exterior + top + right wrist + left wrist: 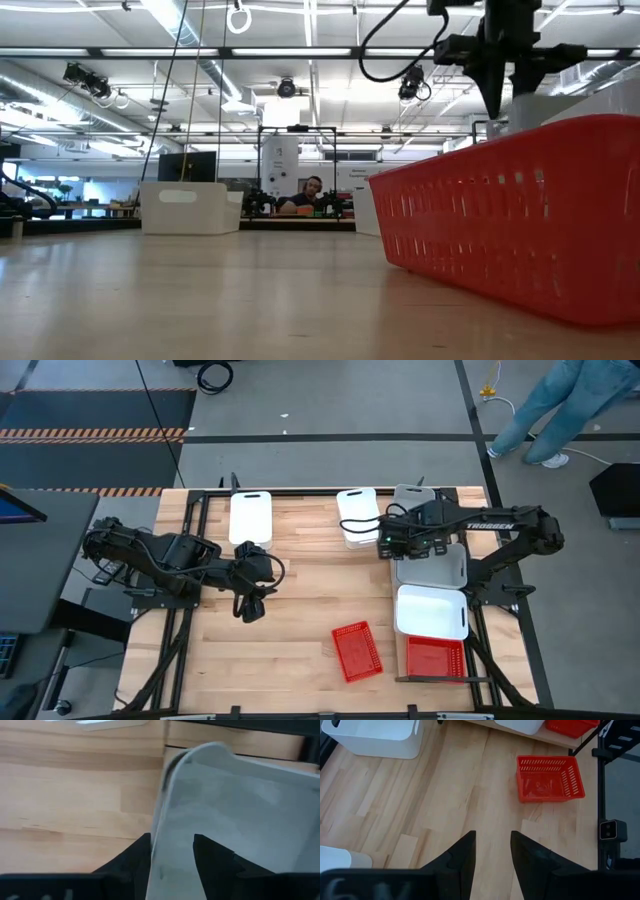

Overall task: Stack baskets on shelf by color
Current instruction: Stack the bottom gray bin on top of the gray bin on the shelf, then stack the left white bin on top of the white bin on the shelf

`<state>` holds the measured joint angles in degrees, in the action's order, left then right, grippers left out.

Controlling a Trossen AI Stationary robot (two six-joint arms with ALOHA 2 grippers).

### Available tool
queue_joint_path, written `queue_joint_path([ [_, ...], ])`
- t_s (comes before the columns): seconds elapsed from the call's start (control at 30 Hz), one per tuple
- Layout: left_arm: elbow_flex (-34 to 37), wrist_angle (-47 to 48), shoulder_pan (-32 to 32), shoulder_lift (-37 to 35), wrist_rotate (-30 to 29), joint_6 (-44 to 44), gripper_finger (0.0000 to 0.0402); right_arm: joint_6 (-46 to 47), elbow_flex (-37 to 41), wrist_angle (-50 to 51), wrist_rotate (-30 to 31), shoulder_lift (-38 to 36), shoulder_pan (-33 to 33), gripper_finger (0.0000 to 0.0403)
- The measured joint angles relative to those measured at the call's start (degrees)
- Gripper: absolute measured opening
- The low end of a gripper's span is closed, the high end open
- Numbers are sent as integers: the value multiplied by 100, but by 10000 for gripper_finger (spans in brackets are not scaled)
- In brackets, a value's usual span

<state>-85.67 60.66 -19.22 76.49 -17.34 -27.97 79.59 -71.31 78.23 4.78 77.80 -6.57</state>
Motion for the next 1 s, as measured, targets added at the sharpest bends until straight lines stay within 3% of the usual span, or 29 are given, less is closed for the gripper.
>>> queue_joint_path([
  [0.3,0,4,0,0,0,-161,128,-408,605,-768,-231,-2,7,153],
  [0.63,0,9,127,32,-179,-480,128,-1382,751,-810,-50,-23,87,155],
  [1.0,0,320,1653,403,-78,-65,128,-2202,-572,-543,550,-492,507,155],
])
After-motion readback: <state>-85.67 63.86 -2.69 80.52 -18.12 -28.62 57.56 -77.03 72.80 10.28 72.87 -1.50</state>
